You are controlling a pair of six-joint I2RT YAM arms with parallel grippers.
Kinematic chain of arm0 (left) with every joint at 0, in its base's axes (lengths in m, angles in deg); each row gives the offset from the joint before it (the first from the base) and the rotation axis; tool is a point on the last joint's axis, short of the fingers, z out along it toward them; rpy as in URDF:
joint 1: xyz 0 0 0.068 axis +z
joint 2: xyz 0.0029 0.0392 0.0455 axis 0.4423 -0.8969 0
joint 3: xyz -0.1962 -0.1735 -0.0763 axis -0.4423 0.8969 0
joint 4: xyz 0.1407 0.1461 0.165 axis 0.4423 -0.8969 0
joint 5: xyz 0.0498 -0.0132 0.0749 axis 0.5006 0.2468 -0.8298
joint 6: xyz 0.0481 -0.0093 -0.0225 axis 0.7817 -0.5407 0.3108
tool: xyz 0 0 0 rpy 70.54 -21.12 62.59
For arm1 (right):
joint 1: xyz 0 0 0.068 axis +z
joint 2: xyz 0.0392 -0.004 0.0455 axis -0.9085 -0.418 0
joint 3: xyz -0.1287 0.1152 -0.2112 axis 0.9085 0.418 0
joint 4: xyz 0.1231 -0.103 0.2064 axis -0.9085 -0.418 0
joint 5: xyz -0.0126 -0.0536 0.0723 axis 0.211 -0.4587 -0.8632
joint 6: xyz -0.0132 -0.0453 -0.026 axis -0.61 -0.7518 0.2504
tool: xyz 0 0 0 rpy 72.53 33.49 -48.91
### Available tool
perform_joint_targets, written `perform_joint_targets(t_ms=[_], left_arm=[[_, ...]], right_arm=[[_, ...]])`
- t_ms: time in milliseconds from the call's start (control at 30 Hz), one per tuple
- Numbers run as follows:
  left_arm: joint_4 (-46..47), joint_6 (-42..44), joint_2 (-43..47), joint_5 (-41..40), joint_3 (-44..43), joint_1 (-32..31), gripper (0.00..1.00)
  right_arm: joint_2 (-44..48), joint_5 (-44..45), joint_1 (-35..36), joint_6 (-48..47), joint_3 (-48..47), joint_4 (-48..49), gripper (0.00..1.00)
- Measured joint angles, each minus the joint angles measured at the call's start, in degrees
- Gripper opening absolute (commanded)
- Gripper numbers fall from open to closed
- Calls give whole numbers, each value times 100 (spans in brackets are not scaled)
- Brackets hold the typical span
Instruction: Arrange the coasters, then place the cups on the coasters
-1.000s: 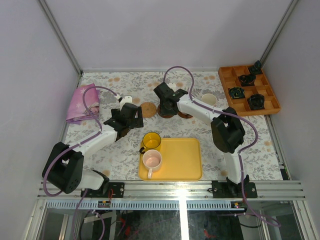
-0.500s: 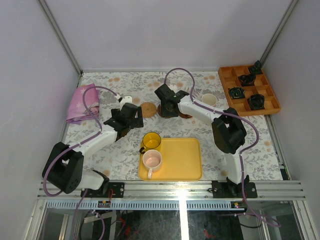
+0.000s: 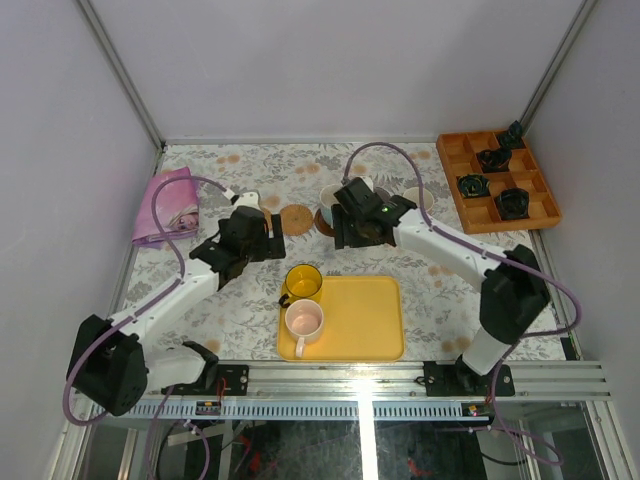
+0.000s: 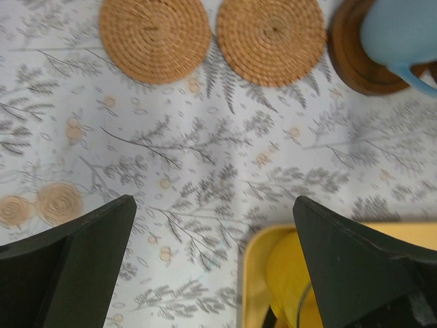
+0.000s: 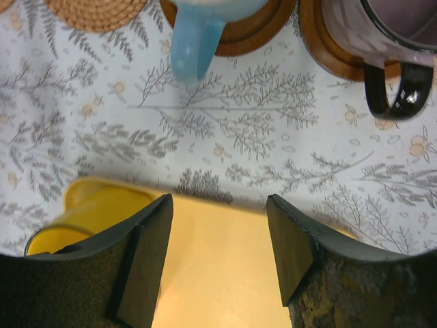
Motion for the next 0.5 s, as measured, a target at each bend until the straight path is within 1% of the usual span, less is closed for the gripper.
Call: perform_joint_targets(t_ms=[133, 267, 400, 500], left_arm=[[-354, -138, 302, 557, 0, -66, 89], [-702, -232, 562, 1016, 0, -212, 84], [-1067, -334, 758, 1309, -7, -361, 76], [-1440, -511, 778, 1375, -42, -463, 75]], right_arm=[[643, 2, 46, -168, 450, 70, 64], [1097, 74, 48, -291, 820, 282, 64], [1207, 114, 48, -380, 918, 398, 63], [1209, 109, 48, -457, 925, 459, 63]])
